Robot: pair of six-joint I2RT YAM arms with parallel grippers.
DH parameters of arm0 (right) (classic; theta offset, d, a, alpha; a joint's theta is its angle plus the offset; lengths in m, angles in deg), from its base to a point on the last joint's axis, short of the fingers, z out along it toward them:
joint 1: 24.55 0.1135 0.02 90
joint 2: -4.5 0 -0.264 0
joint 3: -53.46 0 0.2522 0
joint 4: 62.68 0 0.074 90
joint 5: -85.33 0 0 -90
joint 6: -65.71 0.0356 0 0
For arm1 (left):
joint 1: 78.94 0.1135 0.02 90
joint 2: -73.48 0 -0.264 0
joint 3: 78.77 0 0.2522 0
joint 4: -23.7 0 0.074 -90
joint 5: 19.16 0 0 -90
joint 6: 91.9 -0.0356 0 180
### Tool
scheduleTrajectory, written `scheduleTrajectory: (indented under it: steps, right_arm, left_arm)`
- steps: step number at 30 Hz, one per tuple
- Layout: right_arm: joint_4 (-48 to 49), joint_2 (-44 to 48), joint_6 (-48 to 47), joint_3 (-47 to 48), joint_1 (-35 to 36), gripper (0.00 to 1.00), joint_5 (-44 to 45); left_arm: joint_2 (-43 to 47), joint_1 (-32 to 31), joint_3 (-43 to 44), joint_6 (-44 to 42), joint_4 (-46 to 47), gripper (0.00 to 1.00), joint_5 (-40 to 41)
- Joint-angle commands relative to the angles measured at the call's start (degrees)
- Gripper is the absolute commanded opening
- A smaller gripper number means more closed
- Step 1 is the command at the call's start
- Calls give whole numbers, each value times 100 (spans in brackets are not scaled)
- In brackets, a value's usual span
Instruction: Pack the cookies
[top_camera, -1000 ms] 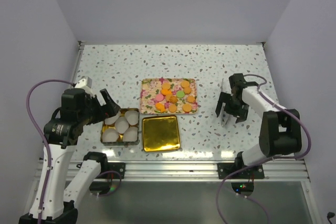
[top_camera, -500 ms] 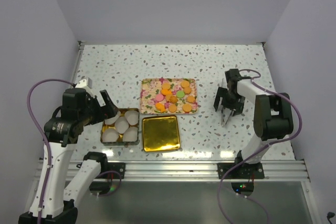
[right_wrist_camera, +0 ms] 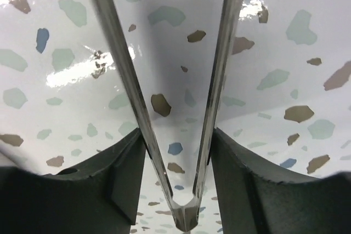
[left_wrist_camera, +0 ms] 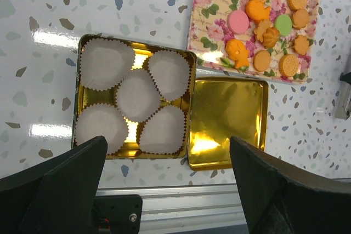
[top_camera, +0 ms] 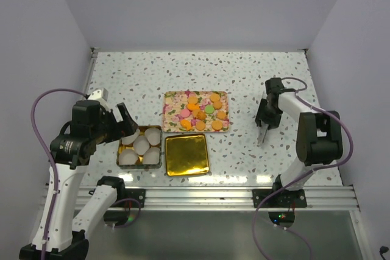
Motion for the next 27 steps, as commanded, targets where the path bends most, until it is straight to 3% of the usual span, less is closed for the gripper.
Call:
scheduleTrajectory:
  steps: [1, 8, 12, 22, 27]
  right_arm:
    - [-366, 605, -149, 311, 3, 51, 156]
    - [-1887, 1309, -114, 1741, 345, 50, -370]
    - [-2827, 1362, 123, 2394, 985, 50, -539]
    - [-3242, 1697, 633, 2887, 1541, 48, -1451]
    - [-3602, 1494, 721, 3475, 2216, 49, -1365]
  left_arm:
    - [-30, -66, 278, -144, -6, 99, 23]
    - [-83, -84, 357, -100, 134, 99, -46]
    - [-135, -84, 348, -56, 240, 99, -204]
    - [-48, -84, 120, 67, 363, 97, -354]
    - [31, -84, 128, 67, 267, 98, -214]
